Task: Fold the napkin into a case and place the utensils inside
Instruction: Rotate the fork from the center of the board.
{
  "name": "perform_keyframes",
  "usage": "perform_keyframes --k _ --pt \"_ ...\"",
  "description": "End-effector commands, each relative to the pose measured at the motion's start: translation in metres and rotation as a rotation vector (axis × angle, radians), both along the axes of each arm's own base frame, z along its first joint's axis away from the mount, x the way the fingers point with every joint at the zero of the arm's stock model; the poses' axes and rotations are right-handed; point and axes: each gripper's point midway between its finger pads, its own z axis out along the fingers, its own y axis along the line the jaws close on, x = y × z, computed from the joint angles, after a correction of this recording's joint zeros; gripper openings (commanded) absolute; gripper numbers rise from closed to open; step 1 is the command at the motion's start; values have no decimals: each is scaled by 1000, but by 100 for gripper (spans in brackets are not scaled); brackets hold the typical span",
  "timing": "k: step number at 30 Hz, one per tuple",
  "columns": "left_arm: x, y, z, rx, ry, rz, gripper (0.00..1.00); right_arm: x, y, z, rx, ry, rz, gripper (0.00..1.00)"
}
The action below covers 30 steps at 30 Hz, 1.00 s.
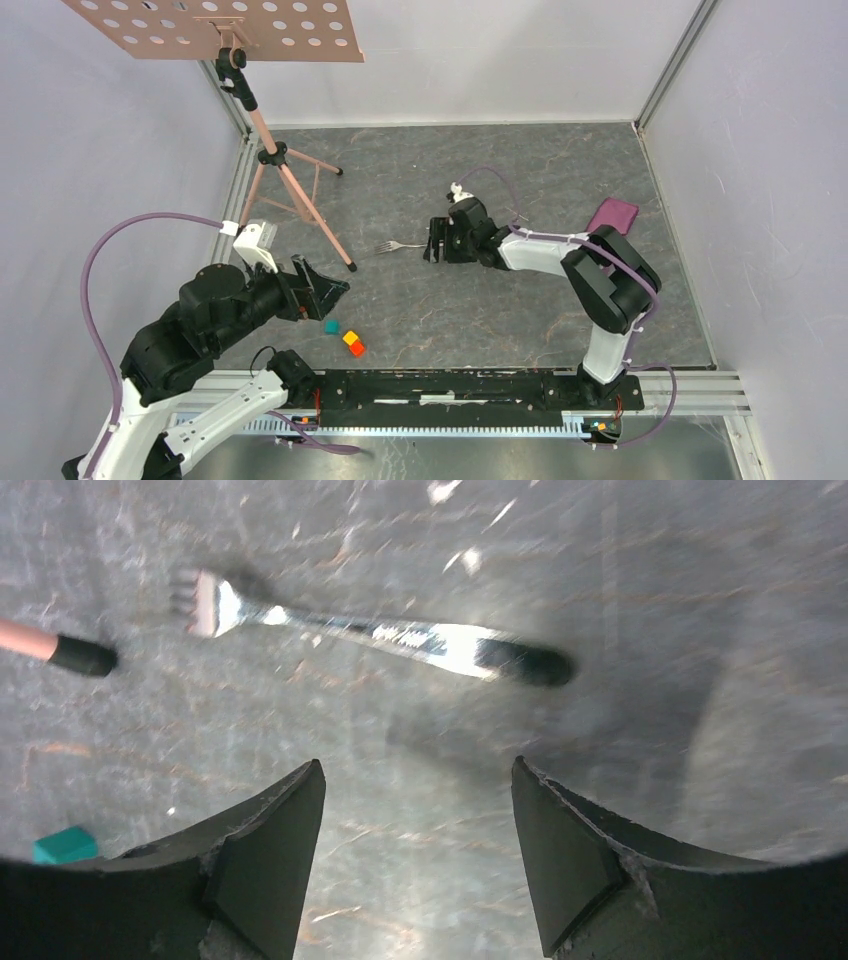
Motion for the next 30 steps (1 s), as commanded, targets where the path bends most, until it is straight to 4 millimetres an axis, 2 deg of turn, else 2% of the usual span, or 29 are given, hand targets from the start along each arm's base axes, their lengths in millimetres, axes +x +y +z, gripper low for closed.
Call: perform_keyframes --k 1,6,8,12,15,20,25,27,30 --pt "4 -5 13 -44 -22 5 100 -25 39 21 116 93 -69 74" --pt "5 -8 12 -51 -19 -1 100 -43 85 25 367 257 -356 76" --pt "4 -7 13 -54 -21 -4 100 -41 103 28 472 290 -440 77" --pt "0 -2 16 -54 -27 5 100 -28 119 19 609 325 -591 76" --pt "-3 3 20 -56 -35 11 100 -12 116 10 684 313 -696 75" --pt "-8 11 23 -47 -44 24 100 14 95 -9 701 258 -840 73" --pt "-10 15 22 -39 -49 25 100 30 77 -25 722 226 -939 63" --pt "-11 15 22 -39 -50 22 100 35 76 -30 736 221 -957 58" --pt "-11 15 23 -37 -51 20 100 41 79 -36 760 218 -964 44"
